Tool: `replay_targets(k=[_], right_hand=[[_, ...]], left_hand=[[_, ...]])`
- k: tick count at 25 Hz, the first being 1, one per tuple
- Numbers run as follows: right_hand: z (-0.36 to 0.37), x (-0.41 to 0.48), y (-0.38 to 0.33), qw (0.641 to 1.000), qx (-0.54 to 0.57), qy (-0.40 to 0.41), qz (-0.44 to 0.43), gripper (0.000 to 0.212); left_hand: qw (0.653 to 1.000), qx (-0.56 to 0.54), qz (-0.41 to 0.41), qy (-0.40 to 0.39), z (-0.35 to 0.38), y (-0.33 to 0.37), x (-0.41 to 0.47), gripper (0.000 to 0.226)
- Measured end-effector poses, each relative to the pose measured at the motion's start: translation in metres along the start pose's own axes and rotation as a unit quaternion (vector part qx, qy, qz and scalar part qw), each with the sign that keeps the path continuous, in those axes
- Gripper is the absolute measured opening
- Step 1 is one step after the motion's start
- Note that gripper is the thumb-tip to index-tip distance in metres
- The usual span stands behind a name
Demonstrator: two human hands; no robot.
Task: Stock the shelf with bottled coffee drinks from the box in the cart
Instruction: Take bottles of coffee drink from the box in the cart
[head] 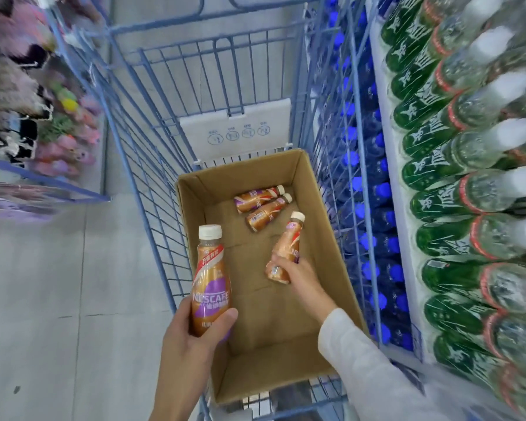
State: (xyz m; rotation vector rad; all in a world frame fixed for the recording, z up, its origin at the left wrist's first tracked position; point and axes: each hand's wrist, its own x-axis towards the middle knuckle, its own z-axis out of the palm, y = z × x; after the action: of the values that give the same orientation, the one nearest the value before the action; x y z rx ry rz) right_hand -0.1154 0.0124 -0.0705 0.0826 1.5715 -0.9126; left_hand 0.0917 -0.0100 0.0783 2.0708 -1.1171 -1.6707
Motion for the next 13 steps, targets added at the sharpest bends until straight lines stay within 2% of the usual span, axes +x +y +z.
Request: replay_targets(k=[5, 9, 13], right_hand=[[-0.019, -0.12, 0.002, 0.995, 0.089, -0.014, -0.048, 0.076], [-0.041, -0.195, -0.004, 0.985, 0.122, -0.048, -0.116, 0.071], [-0.057, -0.252, -0.005, 0.977, 0.117, -0.028, -0.176, 0.078]], left_hand=[[0.997, -0.038, 0.067, -0.018, 0.002, 0.021, -0.067, 0.059], [0.991, -0.051, 0.113, -0.052, -0.001, 0.028, -0.119, 0.069], [0.984, -0.05, 0.15, -0.086, -0.01, 0.03, -0.16, 0.068]])
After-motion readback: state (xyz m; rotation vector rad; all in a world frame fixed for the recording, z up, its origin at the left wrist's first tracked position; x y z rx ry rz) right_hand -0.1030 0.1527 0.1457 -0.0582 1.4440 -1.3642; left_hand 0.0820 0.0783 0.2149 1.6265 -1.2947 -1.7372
